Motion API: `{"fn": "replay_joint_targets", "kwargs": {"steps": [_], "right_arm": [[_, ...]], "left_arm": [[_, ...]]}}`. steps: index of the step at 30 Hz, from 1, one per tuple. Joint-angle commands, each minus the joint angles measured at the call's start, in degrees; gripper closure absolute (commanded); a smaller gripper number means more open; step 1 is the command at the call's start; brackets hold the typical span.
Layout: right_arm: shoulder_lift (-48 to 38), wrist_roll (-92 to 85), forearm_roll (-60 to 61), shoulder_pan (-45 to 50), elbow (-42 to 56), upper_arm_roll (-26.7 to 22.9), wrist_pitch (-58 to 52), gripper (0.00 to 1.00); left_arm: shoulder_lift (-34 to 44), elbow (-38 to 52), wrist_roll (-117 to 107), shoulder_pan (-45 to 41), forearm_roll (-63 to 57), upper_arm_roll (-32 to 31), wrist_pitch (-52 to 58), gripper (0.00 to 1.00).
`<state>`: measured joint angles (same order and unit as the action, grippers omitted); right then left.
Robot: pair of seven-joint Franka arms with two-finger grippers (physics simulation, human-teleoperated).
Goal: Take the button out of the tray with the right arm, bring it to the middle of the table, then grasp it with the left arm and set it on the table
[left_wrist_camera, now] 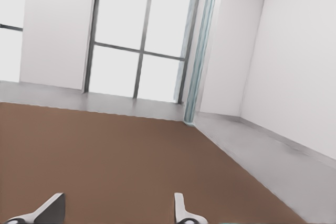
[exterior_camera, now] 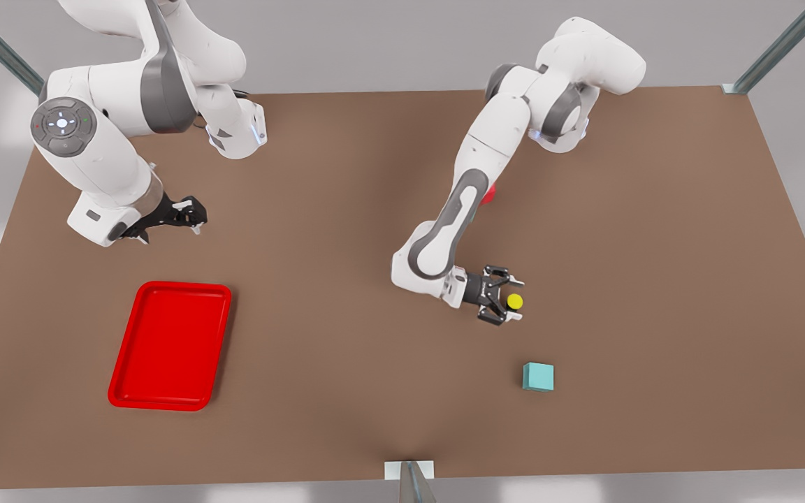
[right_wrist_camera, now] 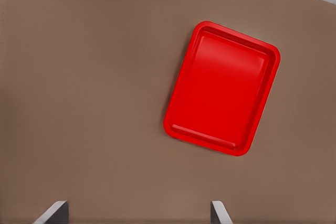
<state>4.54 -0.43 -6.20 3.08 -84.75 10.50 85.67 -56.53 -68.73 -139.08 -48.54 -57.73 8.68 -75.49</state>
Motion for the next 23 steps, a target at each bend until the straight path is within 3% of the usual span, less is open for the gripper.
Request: {"fn": "replay_joint_targets", "kwargs": {"steps": [1, 2, 4, 5, 7, 8, 12, 14, 23], "right_arm": [[-0.06, -0.01, -0.04, -0.18, 0.03, 0.04, 0.02, 0.00], [-0.06, -0.01, -0.04, -0.18, 0.03, 0.04, 0.02, 0.00], [-0.06, -0.01, -0.04, -0.18, 0.03, 0.04, -0.06, 0.00], [-0.06, -0.01, -0.04, -0.18, 0.03, 0.04, -0.07, 0.00], [-0.06, -0.01, -0.04, -0.18, 0.11, -0.04, 0.02, 0.00], [-0.06, -0.01, -0.13, -0.27, 0.12, -0.04, 0.02, 0.00], [-0.06, -0.01, -0.04, -0.27, 0.12, -0.04, 0.02, 0.00], [-0.06, -0.01, -0.04, -0.27, 0.12, -0.04, -0.06, 0.00], [-0.06, -0.10, -0.13, -0.88, 0.38, -0.04, 0.02, 0.00]], "left_arm": [[5.01, 3.49, 71.49, 0.20, 8.12, 0.02, 5.36, 0.00], [7.91, 6.59, 91.65, 3.00, 22.88, 0.47, 5.01, 0.00], [15.29, 6.94, 125.16, 17.14, 58.31, 0.46, 4.03, 0.00], [19.07, 7.21, 132.82, 20.32, 60.81, 0.38, 5.53, 0.00], [32.07, 6.33, 140.31, 22.97, 59.06, 0.02, 5.27, 0.00], [40.79, 0.80, 141.71, 23.32, 58.88, -0.06, 3.86, 0.00], [56.34, -16.24, 151.74, 25.34, 56.33, -0.06, -5.35, 0.00], [56.97, -19.77, 155.16, 26.04, 56.50, -0.06, -8.18, 0.00], [56.97, -19.77, 156.66, 26.04, 56.59, -0.06, -7.56, 0.00]]}}
